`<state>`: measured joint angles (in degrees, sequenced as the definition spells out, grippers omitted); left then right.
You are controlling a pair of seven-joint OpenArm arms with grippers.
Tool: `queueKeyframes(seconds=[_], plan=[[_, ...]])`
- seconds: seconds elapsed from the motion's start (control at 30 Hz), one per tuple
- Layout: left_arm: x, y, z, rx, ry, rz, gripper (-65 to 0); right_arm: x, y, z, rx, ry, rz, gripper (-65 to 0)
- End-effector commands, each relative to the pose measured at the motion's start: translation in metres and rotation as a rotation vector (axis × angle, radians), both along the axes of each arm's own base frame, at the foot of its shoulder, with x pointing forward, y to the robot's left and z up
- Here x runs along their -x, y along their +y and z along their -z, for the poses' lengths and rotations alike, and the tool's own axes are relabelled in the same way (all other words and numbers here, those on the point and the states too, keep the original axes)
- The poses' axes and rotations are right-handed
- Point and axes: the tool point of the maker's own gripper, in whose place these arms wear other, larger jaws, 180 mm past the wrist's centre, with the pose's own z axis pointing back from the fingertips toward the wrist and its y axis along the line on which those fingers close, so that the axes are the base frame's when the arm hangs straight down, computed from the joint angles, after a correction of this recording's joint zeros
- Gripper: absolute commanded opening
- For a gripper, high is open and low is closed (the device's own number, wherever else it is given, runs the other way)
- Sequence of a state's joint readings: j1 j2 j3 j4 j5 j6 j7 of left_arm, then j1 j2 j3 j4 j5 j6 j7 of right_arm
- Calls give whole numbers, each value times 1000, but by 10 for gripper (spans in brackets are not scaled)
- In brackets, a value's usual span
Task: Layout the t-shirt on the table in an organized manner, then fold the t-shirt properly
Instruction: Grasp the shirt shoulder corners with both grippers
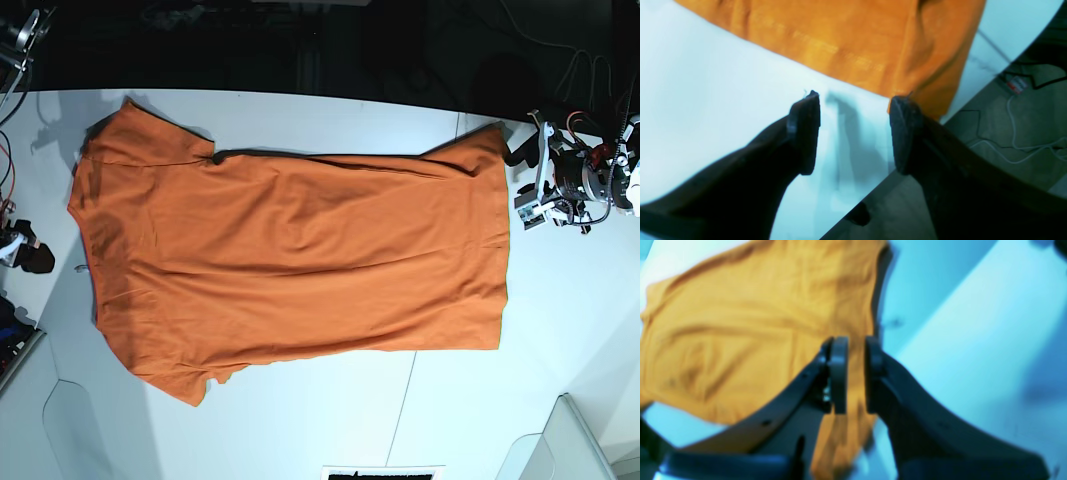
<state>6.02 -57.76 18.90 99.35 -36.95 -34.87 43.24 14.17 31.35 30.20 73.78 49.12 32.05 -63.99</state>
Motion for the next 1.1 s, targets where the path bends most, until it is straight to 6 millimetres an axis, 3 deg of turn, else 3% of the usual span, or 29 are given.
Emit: queueKeyframes(seconds=[0.0, 0.1, 0.23, 0.33, 0.47, 0.6, 0.77, 0.83, 0.93, 1.07], plan=[[-9, 3, -10, -1, -30, -3, -295, 4, -5, -6, 8, -15, -6, -550], [-7, 0, -8, 2, -22, -6, -295, 37, 2, 23, -32, 65, -28, -534], [-4, -3, -7, 21, -4, -15, -296, 77, 7, 52, -66, 157, -33, -407], [1, -7, -6, 38, 18, -1, -296, 94, 7, 63, -74, 197, -29, -404], [8, -18, -8, 82, 54, 11, -296, 102, 9, 67, -80, 219, -33, -404], [3, -24, -18, 131, 40, -10, -296, 103, 9, 67, -80, 222, -34, -404], [-34, -3, -49, 201, -101, -170, -296, 105, 9, 69, -78, 233, -38, -404], [-41, 9, -59, 260, -134, -259, -296, 105, 9, 68, -78, 233, -38, -404], [-30, 28, -54, 347, -104, -408, -296, 105, 9, 69, -77, 235, -39, -404], [-1, 40, -33, 507, -41, -610, -296, 105, 9, 69, -75, 236, -38, -404]])
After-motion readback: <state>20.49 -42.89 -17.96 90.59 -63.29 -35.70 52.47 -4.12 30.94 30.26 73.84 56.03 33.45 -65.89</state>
